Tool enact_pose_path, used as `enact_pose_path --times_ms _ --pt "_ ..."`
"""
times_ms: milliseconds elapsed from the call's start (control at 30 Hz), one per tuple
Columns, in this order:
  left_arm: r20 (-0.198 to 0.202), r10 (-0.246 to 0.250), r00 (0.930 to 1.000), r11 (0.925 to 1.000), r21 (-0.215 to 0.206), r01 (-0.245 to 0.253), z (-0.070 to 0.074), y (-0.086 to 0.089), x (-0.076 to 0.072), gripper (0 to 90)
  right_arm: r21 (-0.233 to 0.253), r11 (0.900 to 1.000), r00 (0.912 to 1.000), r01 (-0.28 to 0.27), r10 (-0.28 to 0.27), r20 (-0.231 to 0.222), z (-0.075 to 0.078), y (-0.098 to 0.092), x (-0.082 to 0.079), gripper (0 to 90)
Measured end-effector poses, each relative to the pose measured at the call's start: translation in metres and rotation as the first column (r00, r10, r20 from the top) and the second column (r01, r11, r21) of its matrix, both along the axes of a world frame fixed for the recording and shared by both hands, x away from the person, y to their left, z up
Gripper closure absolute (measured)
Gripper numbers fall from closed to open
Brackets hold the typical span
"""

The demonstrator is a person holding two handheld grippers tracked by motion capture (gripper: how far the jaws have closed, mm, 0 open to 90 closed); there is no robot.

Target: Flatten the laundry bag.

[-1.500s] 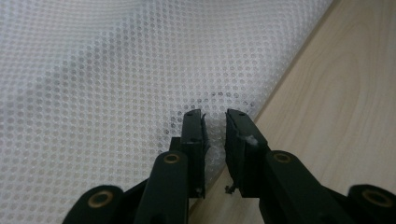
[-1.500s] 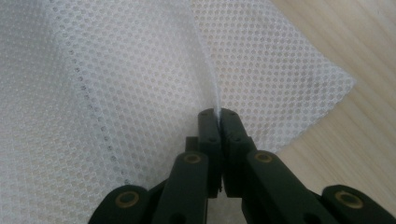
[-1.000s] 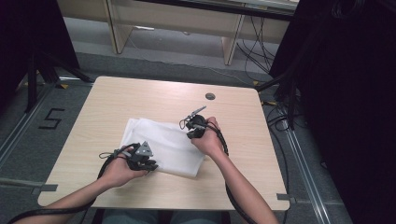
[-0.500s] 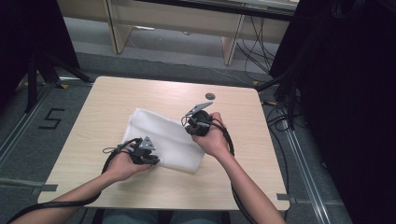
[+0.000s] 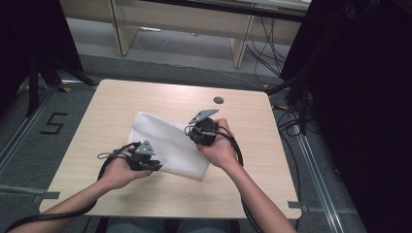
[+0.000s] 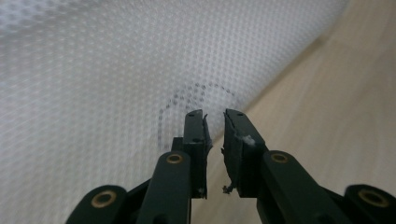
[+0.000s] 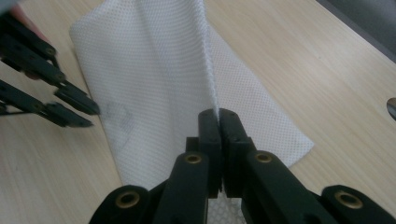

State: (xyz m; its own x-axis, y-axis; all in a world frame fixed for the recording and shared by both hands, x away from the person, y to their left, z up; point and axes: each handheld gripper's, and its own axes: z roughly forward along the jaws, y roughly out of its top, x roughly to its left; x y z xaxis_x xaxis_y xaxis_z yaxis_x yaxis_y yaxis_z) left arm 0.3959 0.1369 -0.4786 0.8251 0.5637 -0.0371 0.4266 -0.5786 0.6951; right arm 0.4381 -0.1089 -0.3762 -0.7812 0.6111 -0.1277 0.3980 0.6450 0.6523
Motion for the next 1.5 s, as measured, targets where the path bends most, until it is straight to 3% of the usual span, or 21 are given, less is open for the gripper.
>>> enact_pose_path --times_ms 67,233,333,433,467,533,600,633,667,733,833,1067,1233,1267,1433,1500 --pt "-0.019 0.003 0.9998 1.0000 0.007 -0.003 -0.002 0.011 -0.006 81.2 0.003 1.000 0.9998 0.015 -0.015 -0.010 -0.001 0.000 -0.002 89.7" --pt "-0.070 0.026 0.9972 0.9989 0.041 -0.023 -0.015 0.021 -0.006 84.5 -0.028 1.000 0.9997 0.001 0.000 0.026 0.002 0.001 -0.006 89.7" --pt "-0.064 0.032 0.9974 0.9989 0.036 -0.030 -0.016 0.018 0.002 85.3 -0.026 1.000 0.9997 -0.001 0.002 0.023 0.005 0.001 -0.009 89.7" --pt "-0.075 0.037 0.9965 0.9972 0.068 -0.032 -0.020 0.012 0.011 86.6 -0.031 0.999 0.9980 -0.037 0.039 0.050 0.005 0.001 -0.008 89.7" --pt "-0.080 0.020 0.9966 0.9951 0.098 -0.012 -0.019 0.011 0.014 86.9 -0.029 0.999 0.9980 -0.043 0.044 0.044 0.005 0.001 -0.008 89.7" --pt "-0.080 0.049 0.9956 0.9951 0.089 -0.042 -0.022 0.005 0.017 87.2 -0.025 0.999 0.9988 -0.031 0.032 0.037 0.006 0.000 -0.009 89.7" --pt "-0.079 0.025 0.9965 0.9922 0.123 -0.015 -0.020 0.004 0.021 87.2 -0.025 0.999 0.9978 -0.034 0.035 0.056 0.005 0.000 -0.008 89.7" --pt "-0.083 0.062 0.9947 0.9944 0.091 -0.054 -0.022 0.001 0.022 87.2 -0.038 0.998 0.9963 -0.040 0.043 0.074 0.006 -0.001 -0.008 89.7" --pt "-0.072 0.054 0.9960 0.9935 0.104 -0.046 -0.021 0.001 0.025 87.1 -0.026 0.999 0.9971 -0.042 0.043 0.062 0.006 0.000 -0.009 89.7" --pt "-0.070 0.078 0.9945 0.9936 0.088 -0.072 -0.023 -0.001 0.029 85.7 -0.015 0.999 0.9978 -0.045 0.046 0.048 0.010 0.001 -0.011 89.7" --pt "-0.062 0.084 0.9945 0.9941 0.074 -0.080 -0.021 0.000 0.032 83.3 -0.010 0.999 0.9971 -0.047 0.048 0.059 0.012 0.003 -0.012 89.7" --pt "0.007 0.111 0.9938 0.9938 -0.004 -0.111 0.007 0.027 0.010 74.1 -0.005 0.997 0.9943 -0.079 0.079 0.072 0.014 0.007 -0.022 89.6" --pt "0.060 0.153 0.9865 0.9874 -0.053 -0.150 0.015 0.062 -0.016 62.2 -0.015 0.996 0.9943 -0.087 0.088 0.060 0.009 0.007 -0.034 89.4" --pt "0.071 0.171 0.9828 0.9843 -0.057 -0.167 0.016 0.069 -0.021 57.9 -0.024 0.994 0.9926 -0.105 0.107 0.058 0.005 0.008 -0.040 89.4" --pt "0.082 0.251 0.9645 0.9654 -0.094 -0.243 0.020 0.100 -0.039 53.9 -0.032 0.991 0.9901 -0.129 0.130 0.053 -0.004 0.008 -0.054 89.4" --pt "0.113 0.291 0.9500 0.9540 -0.109 -0.279 0.026 0.108 -0.041 53.3 -0.028 0.989 0.9885 -0.142 0.143 0.048 -0.008 0.010 -0.062 89.5"
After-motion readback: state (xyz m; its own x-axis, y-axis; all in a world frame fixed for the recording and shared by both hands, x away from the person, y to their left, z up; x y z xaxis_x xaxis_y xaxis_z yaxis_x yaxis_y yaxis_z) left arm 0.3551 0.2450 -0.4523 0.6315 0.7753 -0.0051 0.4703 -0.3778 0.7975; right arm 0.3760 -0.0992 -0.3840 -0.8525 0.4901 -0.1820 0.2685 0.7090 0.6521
